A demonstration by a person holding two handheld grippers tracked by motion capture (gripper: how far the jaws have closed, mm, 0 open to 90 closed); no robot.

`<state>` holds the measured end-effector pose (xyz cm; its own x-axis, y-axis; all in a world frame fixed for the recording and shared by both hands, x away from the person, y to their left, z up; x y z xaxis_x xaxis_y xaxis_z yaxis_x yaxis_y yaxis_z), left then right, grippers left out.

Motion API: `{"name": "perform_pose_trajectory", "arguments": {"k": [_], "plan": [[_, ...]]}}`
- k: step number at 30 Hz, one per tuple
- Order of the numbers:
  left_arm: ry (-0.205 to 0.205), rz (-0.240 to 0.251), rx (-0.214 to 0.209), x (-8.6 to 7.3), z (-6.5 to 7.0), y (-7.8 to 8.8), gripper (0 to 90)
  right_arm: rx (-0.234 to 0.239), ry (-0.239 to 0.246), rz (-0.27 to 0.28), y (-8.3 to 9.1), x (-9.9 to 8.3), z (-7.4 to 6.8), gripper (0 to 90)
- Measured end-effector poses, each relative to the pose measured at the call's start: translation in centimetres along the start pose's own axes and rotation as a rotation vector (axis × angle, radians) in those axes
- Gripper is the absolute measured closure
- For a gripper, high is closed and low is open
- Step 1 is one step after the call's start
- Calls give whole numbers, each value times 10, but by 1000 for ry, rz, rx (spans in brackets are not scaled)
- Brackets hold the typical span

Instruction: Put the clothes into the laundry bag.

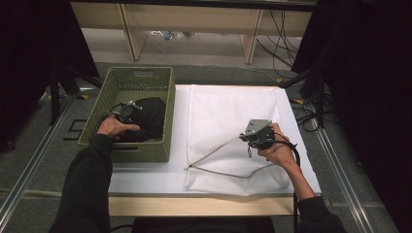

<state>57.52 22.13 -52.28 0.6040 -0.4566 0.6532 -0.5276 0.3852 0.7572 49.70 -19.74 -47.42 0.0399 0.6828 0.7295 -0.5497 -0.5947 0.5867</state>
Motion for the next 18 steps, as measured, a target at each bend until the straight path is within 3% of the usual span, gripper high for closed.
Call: {"name": "perform_pose_trajectory", "arguments": {"k": [1, 2, 5, 8, 11, 14, 18], "plan": [[0, 0, 0, 0, 0, 0, 301, 0, 0, 0, 0, 0, 0, 893], [-14, 5, -2, 1, 1, 1, 301, -4, 0, 2, 0, 0, 0, 893], [15, 13, -29, 3, 1, 4, 489, -2, -2, 2, 0, 0, 0, 893], [24, 8, -30, 4, 0, 5, 530, -12, -29, -7, 1, -1, -1, 893], [29, 11, -8, 7, 0, 6, 557, -15, 35, -1, 1, 0, 4, 893], [39, 18, 7, 11, -1, 9, 571, -5, -5, 6, 0, 0, 1, 893], [67, 71, 33, 18, -5, 14, 575, -5, -3, 6, 0, 0, 1, 893]]}}
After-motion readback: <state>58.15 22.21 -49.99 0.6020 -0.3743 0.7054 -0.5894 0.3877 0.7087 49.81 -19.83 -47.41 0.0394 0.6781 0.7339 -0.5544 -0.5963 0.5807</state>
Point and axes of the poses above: each handheld gripper's, and its own axes: y roughly backward along the jaws, x roughly out of its top, z roughly to its right, the point moved 7 cm from there along -y, roughly forward along the jaws, and after that the axes turned 11 degrees about z, right-handed, at the moved point
